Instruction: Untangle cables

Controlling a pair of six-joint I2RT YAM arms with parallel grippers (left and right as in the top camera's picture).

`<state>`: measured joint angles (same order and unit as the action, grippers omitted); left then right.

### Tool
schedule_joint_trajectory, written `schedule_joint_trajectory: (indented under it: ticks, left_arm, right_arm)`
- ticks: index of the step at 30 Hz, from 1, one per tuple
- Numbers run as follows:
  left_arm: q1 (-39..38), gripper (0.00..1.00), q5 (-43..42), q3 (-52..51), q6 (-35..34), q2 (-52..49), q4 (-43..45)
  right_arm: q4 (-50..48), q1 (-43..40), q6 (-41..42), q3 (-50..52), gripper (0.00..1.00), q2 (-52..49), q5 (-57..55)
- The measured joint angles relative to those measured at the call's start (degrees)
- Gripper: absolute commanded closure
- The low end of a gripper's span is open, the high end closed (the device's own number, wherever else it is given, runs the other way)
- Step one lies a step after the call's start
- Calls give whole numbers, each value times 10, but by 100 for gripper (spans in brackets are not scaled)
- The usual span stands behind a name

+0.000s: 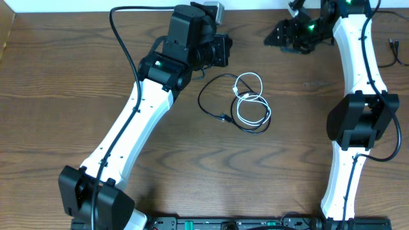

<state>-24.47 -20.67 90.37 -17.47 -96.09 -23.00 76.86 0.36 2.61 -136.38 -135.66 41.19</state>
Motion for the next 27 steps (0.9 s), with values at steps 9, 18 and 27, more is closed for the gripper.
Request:
schedule_joint_trajectory:
  ticks: [9,18,27]
  left_arm:
    - [28,85,0,0,7,0,-34]
    - [68,77,3,0,9,0,-70]
    - [71,77,5,0,10,1,-71]
  right_arm:
    - [72,35,-2,24,26,4,-127]
    - [-78,102,-30,184,28,10,-190]
    - [-155,126,-40,223,30,10,-261]
